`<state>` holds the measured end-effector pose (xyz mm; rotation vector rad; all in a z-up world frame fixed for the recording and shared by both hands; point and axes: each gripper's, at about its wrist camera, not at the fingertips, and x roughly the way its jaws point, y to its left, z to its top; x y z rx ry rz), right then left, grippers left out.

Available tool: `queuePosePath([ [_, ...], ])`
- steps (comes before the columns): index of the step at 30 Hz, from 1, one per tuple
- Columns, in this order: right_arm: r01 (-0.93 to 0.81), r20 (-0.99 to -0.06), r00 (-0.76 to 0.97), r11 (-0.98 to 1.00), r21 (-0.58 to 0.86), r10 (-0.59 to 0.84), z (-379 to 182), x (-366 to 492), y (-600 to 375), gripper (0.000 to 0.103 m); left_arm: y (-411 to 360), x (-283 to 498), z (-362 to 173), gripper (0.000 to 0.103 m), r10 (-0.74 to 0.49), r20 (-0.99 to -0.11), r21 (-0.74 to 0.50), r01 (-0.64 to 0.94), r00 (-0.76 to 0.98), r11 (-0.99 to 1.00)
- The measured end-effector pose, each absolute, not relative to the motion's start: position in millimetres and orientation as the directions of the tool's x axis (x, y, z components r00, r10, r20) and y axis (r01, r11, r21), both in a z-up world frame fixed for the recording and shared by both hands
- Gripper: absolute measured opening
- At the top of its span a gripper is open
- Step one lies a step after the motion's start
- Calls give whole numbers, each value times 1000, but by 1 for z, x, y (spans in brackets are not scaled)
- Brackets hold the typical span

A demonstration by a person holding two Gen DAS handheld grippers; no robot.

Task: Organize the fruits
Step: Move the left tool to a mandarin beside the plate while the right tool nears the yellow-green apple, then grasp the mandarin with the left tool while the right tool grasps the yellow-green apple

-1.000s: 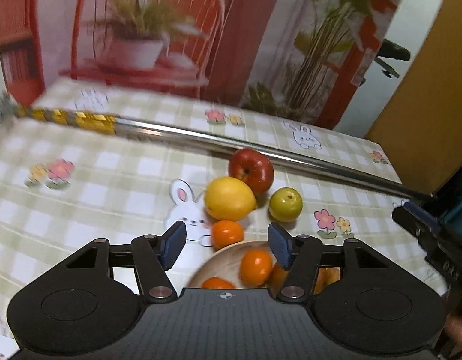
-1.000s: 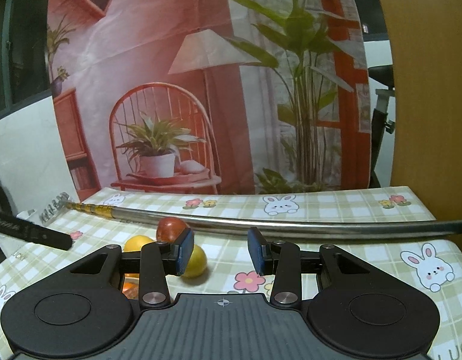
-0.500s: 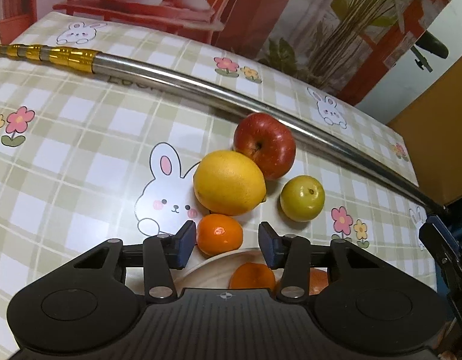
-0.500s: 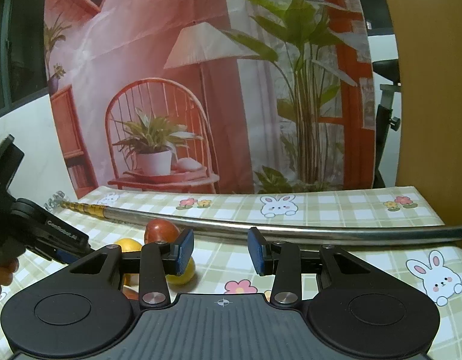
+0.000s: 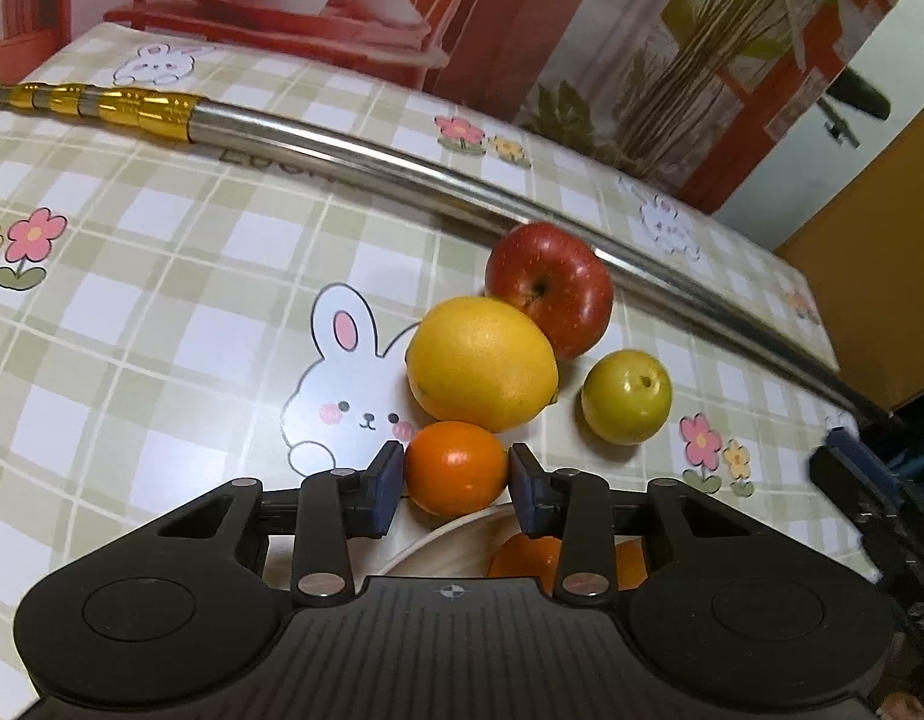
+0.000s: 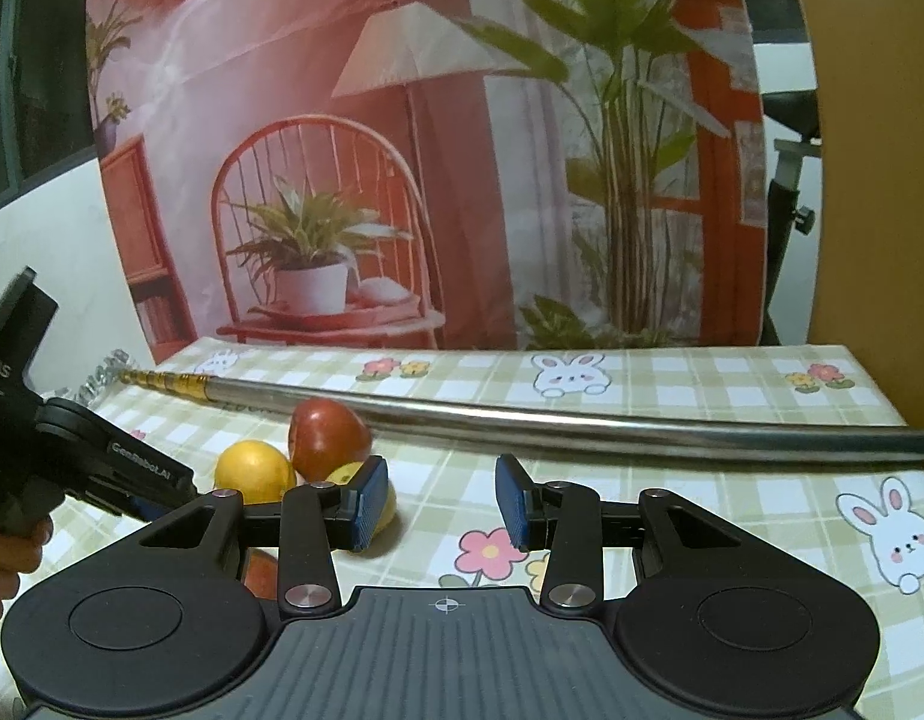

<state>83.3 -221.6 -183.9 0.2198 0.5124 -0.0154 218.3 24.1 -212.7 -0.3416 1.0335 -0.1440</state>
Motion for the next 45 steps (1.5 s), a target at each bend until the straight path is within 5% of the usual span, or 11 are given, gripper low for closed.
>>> queuePosePath([
  [23, -110, -654, 732, 981, 160, 189, -226, 185, -178, 55, 51, 145, -164, 40, -223, -662, -274, 46, 715, 961],
  [36, -132, -699, 692, 983, 125, 182, -229, 199, -167, 44, 56, 133, -165, 40, -234, -646, -278, 61, 727, 959],
  [45, -90, -607, 770, 976, 201, 196, -197, 160, -176, 44, 54, 111, -164, 40, -257, -637, -284, 89, 727, 955],
])
